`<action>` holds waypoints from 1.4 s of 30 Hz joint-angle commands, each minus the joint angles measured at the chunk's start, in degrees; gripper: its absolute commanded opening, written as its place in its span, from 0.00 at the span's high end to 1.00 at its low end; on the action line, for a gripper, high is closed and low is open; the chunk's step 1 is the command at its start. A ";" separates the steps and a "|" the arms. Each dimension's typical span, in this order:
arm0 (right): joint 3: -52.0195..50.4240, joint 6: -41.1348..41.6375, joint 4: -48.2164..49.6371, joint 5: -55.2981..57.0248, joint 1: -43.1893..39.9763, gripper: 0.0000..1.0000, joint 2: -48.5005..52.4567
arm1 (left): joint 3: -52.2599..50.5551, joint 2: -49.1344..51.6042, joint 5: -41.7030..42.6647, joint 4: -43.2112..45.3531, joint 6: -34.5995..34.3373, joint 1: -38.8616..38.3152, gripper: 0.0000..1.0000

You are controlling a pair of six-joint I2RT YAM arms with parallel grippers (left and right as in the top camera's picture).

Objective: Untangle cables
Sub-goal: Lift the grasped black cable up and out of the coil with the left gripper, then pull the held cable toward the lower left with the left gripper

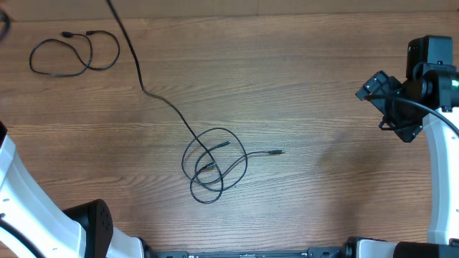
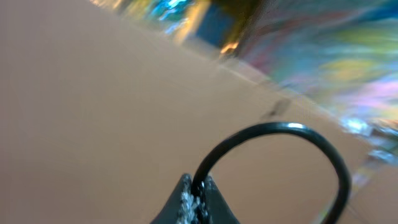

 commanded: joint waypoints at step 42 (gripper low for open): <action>-0.28 -0.07 0.13 0.57 -0.04 0.00 0.00 | 0.00 0.94 -67.43 -15.17 -9.09 0.28 0.96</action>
